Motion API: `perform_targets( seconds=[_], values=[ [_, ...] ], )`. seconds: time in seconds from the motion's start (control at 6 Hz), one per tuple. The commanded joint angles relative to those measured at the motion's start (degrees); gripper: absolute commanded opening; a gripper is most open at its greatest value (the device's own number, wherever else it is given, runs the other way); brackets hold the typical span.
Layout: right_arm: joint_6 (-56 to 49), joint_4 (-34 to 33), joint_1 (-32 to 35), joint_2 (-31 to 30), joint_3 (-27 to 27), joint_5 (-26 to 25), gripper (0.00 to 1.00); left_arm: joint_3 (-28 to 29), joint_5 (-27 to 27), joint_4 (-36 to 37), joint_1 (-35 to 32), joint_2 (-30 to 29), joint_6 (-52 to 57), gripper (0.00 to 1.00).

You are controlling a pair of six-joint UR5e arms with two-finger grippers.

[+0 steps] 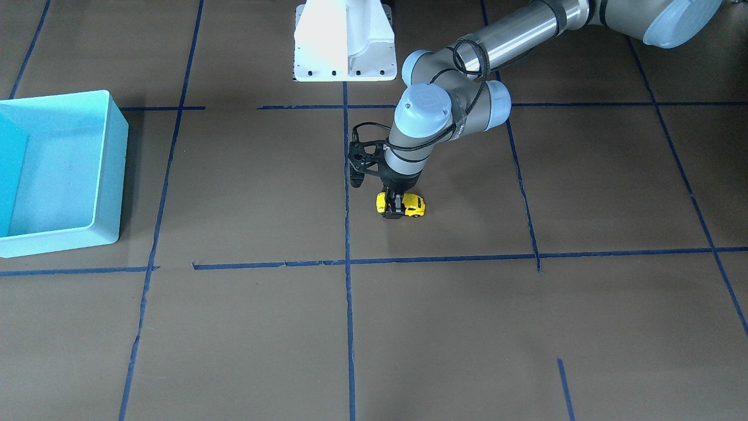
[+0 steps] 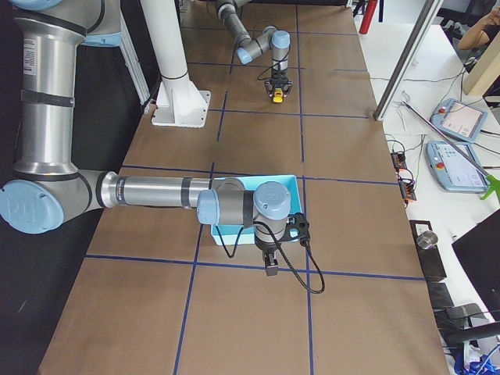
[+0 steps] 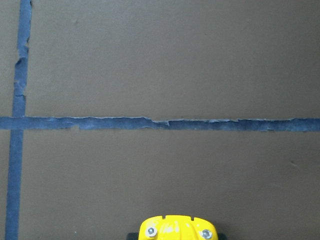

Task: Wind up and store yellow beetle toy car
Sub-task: 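Press the car down and drag it back toward the robot with the left gripper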

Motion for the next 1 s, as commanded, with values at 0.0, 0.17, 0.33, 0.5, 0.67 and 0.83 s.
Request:
perform_targets(
  seconds=[0.0, 0.17, 0.33, 0.5, 0.67, 0.83],
  values=[
    [0.0, 0.0, 0.0, 0.0, 0.2, 0.1, 1.0, -0.7, 0.0, -0.7, -0.5, 1.4, 0.4, 0.0],
    [0.0, 0.0, 0.0, 0.0, 0.2, 0.1, 1.0, -1.5, -0.1, -0.7, -1.2, 2.6, 2.4, 0.0],
    [0.0, 0.0, -0.1, 0.0, 0.2, 0.2, 1.0, -3.0, -0.8, -0.7, -1.4, 4.0, 2.5, 0.0],
    [0.0, 0.0, -0.1, 0.0, 0.2, 0.2, 1.0, -3.4, -0.8, -0.7, -1.4, 4.7, 2.5, 0.0],
    [0.0, 0.1, -0.1, 0.0, 0.2, 0.2, 1.0, -3.4, -1.1, -0.7, -1.4, 5.0, 2.6, 0.0],
    [0.0, 0.1, -0.1, 0.0, 0.2, 0.2, 1.0, -3.4, -1.2, -0.7, -1.4, 5.0, 2.6, 0.0]
  ],
)
